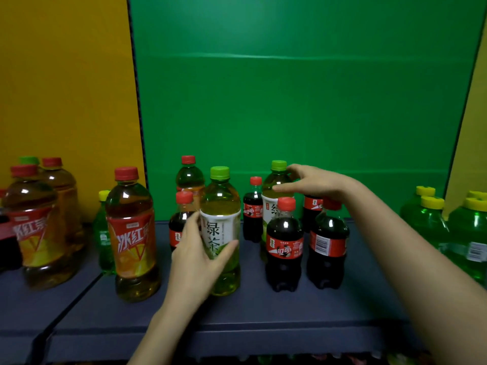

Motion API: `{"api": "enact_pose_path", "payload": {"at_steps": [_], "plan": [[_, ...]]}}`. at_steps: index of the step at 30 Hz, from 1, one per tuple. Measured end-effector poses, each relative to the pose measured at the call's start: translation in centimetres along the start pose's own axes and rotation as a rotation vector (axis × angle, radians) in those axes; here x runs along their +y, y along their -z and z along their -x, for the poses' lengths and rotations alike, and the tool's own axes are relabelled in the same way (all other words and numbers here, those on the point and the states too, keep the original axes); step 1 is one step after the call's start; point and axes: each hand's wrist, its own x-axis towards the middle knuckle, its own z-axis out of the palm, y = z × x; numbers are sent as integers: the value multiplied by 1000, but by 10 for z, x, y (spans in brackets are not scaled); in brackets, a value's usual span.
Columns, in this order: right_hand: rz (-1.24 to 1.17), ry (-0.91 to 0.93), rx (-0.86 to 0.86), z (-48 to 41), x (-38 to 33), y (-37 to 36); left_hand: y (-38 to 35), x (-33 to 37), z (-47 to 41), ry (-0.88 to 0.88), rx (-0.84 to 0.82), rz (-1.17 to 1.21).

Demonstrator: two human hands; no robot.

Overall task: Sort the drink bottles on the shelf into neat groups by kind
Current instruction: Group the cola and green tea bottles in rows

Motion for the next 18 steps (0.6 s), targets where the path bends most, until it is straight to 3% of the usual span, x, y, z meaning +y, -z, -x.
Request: {"api": "enact_pose_path", "payload": {"at_steps": [3, 6, 12, 18], "plan": [[-82, -14, -155, -6, -3, 1, -2, -6, -3, 54, -100, 83], [-88, -3, -207, -13, -4, -3, -2, -8, -7, 88, -133, 132], [-31, 43, -50, -22, 1, -7, 0, -12, -10, 58, -84, 166], [-251, 161, 104, -15, -8, 14, 14, 3, -14, 12, -6, 259]]}}
